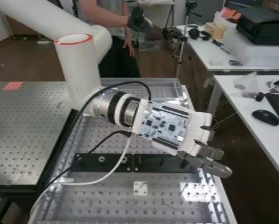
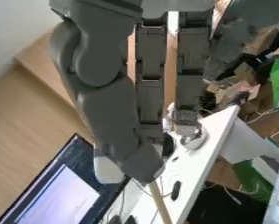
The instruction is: Grab the chopstick and place it in the clear container
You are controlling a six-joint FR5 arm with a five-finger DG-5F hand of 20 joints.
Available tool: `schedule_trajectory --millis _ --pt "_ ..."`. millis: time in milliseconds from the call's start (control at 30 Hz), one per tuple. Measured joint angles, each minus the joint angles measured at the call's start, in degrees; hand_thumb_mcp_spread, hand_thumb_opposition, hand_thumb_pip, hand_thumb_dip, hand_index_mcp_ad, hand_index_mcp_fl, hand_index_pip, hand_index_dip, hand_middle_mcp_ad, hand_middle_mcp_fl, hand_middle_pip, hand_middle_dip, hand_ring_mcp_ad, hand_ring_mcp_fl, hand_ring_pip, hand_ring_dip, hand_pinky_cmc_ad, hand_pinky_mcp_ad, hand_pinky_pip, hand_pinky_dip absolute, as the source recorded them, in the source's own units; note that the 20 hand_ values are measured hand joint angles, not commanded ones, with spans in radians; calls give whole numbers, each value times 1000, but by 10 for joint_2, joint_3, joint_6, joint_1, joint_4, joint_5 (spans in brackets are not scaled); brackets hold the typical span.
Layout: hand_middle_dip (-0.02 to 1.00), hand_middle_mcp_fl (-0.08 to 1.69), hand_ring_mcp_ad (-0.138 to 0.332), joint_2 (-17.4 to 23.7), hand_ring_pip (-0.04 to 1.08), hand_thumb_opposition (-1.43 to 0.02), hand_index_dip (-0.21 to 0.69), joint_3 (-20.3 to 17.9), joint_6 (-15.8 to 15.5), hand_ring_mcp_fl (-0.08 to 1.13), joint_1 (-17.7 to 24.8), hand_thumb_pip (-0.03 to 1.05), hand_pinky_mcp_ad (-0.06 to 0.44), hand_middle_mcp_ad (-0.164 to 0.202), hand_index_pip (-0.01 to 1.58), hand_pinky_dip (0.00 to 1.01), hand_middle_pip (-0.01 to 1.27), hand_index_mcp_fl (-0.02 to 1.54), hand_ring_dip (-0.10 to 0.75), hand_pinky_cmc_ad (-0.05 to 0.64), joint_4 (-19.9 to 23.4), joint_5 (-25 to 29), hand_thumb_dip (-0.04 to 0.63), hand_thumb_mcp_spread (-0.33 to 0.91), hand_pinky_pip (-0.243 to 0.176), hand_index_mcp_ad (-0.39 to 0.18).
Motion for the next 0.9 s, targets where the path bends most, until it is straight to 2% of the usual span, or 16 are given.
schedule_trajectory --millis 233,467,733,900 --pt "604 1299 129 18 94 -1110 386 5 -22 860 -1 501 190 37 157 180 278 1531 375 506 -17 1 326 852 45 -129" --pt "600 1299 127 59 98 -1110 396 2 -65 897 4 501 194 35 152 185 278 1527 379 506 -35 4 326 852 63 -131" --pt "600 1300 129 135 93 -1110 412 -50 -114 929 20 501 201 37 154 187 278 1527 391 506 -34 4 326 848 65 -138" --pt "600 1300 133 178 91 -1112 428 -86 -133 929 37 506 201 44 154 187 274 1527 380 506 -32 -3 323 827 65 -140"
